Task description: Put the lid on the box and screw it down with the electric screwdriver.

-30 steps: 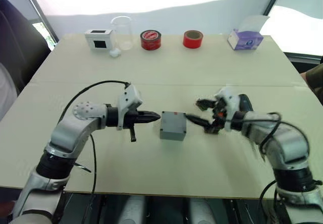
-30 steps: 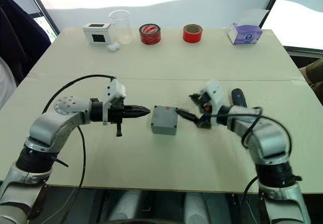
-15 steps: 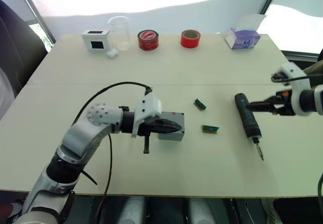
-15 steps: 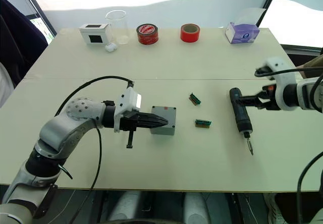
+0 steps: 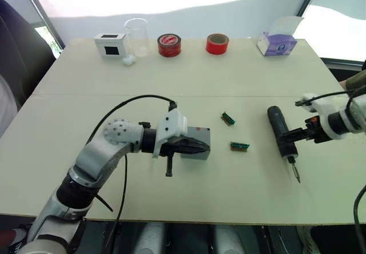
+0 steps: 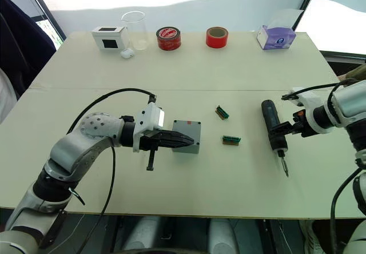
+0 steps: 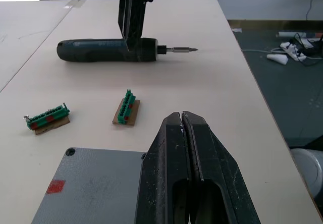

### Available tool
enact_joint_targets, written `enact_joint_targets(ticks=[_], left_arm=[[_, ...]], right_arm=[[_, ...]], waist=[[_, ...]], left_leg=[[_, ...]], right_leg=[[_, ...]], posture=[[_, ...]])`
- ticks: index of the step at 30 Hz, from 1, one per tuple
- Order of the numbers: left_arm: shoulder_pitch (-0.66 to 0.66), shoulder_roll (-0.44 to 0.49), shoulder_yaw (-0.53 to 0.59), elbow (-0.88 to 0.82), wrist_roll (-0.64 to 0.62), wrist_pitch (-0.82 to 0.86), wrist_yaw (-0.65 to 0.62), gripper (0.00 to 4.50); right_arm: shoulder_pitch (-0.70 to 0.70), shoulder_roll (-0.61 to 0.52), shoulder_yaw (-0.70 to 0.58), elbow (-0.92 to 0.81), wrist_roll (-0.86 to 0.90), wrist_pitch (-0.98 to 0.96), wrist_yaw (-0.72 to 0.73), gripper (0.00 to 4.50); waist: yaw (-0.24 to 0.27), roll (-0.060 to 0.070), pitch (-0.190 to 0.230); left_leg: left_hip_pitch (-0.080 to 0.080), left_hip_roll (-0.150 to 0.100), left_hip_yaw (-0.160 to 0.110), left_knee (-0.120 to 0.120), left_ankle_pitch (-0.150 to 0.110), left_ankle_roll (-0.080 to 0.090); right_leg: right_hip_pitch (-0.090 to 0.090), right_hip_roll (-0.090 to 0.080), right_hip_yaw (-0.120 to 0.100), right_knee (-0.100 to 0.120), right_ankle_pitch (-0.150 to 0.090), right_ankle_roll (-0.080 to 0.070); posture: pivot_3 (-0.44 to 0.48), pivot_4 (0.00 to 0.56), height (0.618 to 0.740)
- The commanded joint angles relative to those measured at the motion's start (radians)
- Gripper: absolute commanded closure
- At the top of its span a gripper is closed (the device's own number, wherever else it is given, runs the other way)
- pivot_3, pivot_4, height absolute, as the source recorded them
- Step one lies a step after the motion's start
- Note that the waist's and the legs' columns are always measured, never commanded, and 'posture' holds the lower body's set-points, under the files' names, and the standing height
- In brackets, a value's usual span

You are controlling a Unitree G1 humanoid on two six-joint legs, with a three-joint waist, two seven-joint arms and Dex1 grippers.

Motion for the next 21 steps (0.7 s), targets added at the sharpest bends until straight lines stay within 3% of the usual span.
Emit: enact_joint_targets(ticks=[1,11,14,19,21], left_arm=[[-0.004,0.000,0.015,-0.015,-0.002,-0.003,0.014,4.50],[0.056,0.030,0.070,-0.045,-0.023,0.040,0.079,4.50],[0.046,0.038,0.067,-0.041,-0.003,0.041,0.094,4.50],[0.049,0.059,0.082,-0.042,0.000,0.046,0.101,4.50],[0.052,0.062,0.084,-0.042,-0.002,0.046,0.105,4.50]], right_arm=[[-0.036,0.022,0.023,0.068,-0.069,-0.051,0.049,0.06],[-0.073,0.089,0.129,0.194,-0.215,-0.160,0.230,0.06],[-0.088,0.110,0.141,0.228,-0.240,-0.154,0.280,0.70],[-0.074,0.113,0.158,0.226,-0.302,-0.185,0.319,2.43],[-0.062,0.110,0.159,0.212,-0.315,-0.180,0.326,2.64]], waist=[[0.000,0.000,0.000],[0.000,0.000,0.000],[0.001,0.000,0.000],[0.000,0.000,0.000],[0.003,0.000,0.000]], left_leg=[[0.000,0.000,0.000,0.000,0.000,0.000],[0.000,0.000,0.000,0.000,0.001,-0.001],[0.000,0.000,0.000,0.000,0.001,-0.001],[0.000,0.000,-0.001,0.000,0.001,-0.002],[0.000,0.000,-0.001,0.000,0.001,-0.002]], right_leg=[[0.000,0.000,0.000,0.000,0.000,0.000],[0.000,0.000,0.000,0.000,0.000,0.000],[0.001,0.000,0.000,0.000,0.000,0.000],[0.000,0.001,0.000,0.000,0.000,0.000],[0.000,0.001,0.000,0.000,0.000,0.000]], posture=[[0.000,0.150,0.740],[0.000,0.150,0.740],[0.000,0.150,0.740],[0.000,0.150,0.740],[0.000,0.150,0.740]])
